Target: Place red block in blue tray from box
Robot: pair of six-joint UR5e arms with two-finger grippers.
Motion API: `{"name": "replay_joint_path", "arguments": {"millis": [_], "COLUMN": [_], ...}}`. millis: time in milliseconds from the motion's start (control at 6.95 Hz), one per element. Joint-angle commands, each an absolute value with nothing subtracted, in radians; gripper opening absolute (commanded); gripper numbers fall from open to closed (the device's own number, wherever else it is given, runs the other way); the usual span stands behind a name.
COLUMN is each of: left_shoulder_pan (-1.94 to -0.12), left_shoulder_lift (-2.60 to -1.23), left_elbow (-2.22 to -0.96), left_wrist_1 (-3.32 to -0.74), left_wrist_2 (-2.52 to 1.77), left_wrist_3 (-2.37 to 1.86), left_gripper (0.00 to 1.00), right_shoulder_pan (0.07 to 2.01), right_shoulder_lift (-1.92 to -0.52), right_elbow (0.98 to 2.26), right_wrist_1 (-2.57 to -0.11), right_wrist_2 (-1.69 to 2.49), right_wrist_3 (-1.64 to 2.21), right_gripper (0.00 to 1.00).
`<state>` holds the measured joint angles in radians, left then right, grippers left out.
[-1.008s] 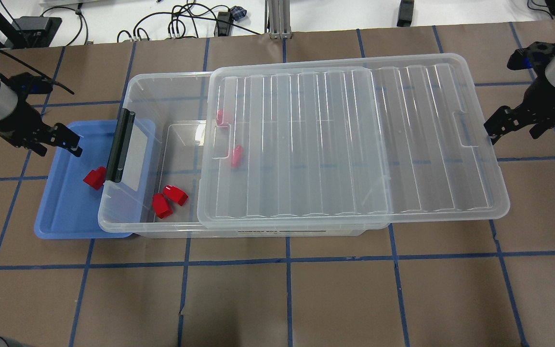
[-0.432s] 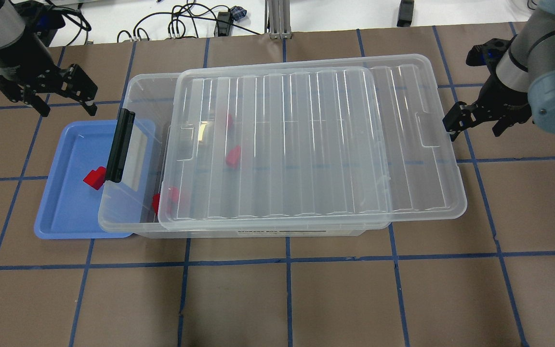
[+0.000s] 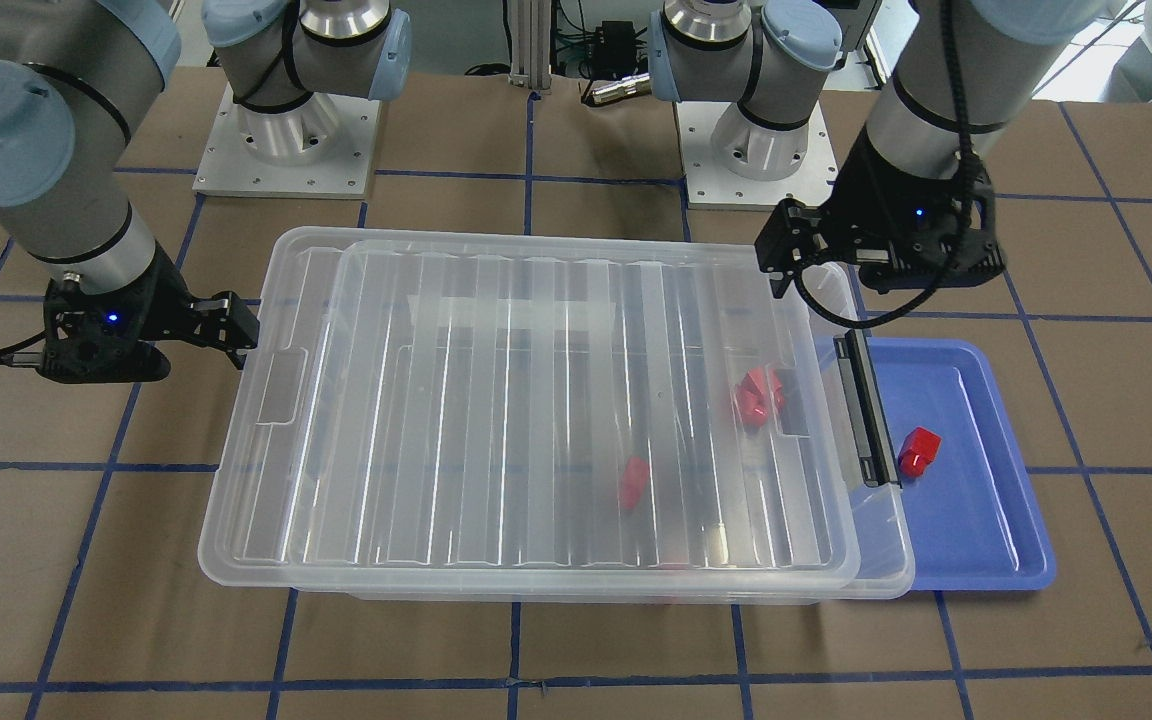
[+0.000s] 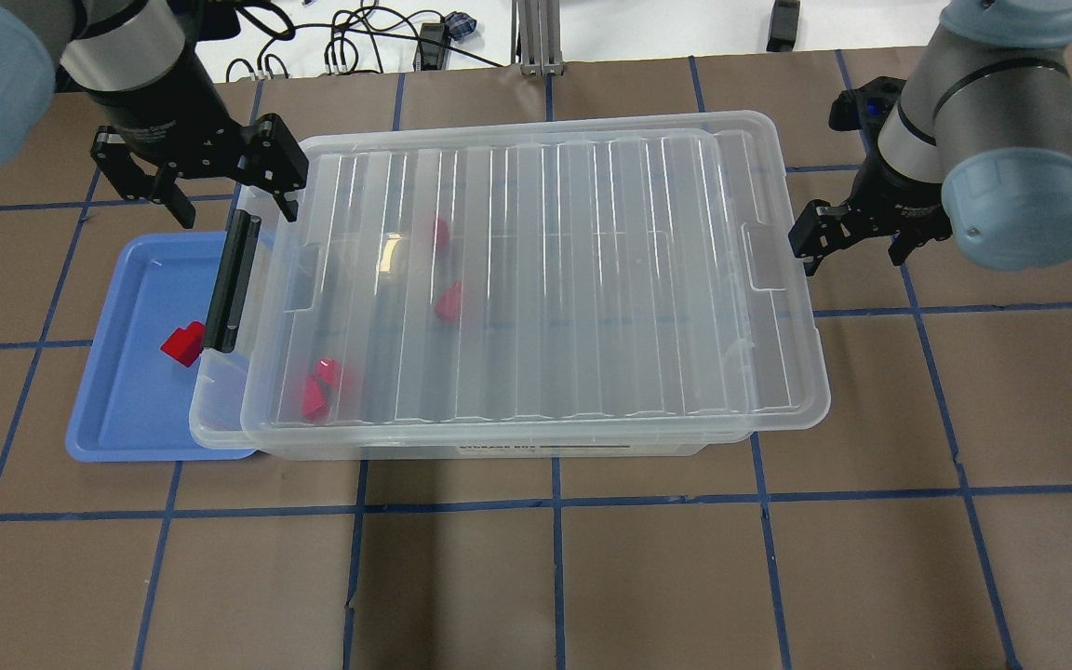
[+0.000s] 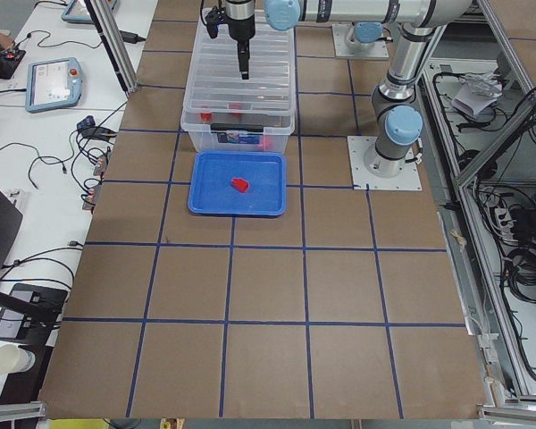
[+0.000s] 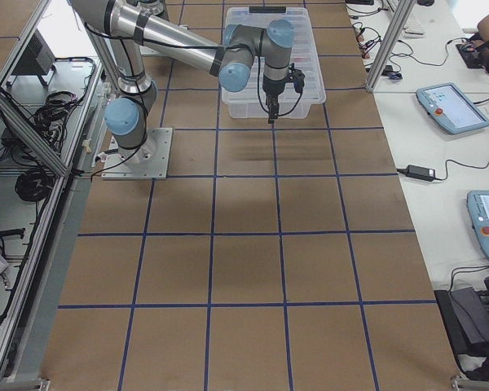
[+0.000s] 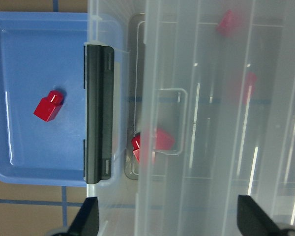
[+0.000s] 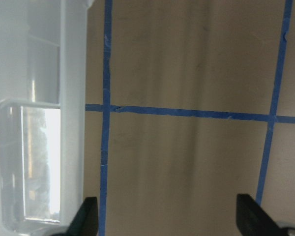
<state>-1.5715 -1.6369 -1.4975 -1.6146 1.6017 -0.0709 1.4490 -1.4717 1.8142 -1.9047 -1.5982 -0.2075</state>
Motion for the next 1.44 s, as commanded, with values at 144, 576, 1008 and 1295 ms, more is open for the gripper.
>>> {"name": "replay_joint_path", "arguments": {"millis": [144, 576, 1008, 1295], "left_shoulder_pan": [-1.577, -1.548, -1.566, -1.566], "left_shoulder_lift": [-1.618, -1.635, -1.588, -1.597], "left_elbow": [-1.491, -1.477, -1.500, -1.500], "left_wrist_1": [-1.605, -1.602, -1.583, -1.577], "left_wrist_2": [1.601, 1.598, 1.591, 1.591], "left_wrist_3": [-0.100, 0.041, 0.038, 0.035], "left_gripper": [1.00, 1.00, 1.00, 1.00], "right_shoulder_pan": [1.509, 1.511, 1.590, 1.609], "right_shoulder_lift": [-1.463, -1.476, -1.490, -1.479], "right_elbow": [1.816, 1.770, 1.465, 1.394], "right_wrist_1": [-1.933, -1.925, -1.578, -1.451], "right_wrist_2": [-1.598, -1.600, -1.560, -1.565], "right_wrist_3": [-0.204, -0.206, -0.087, -0.081], "right_gripper": [1.00, 1.00, 1.00, 1.00]}}
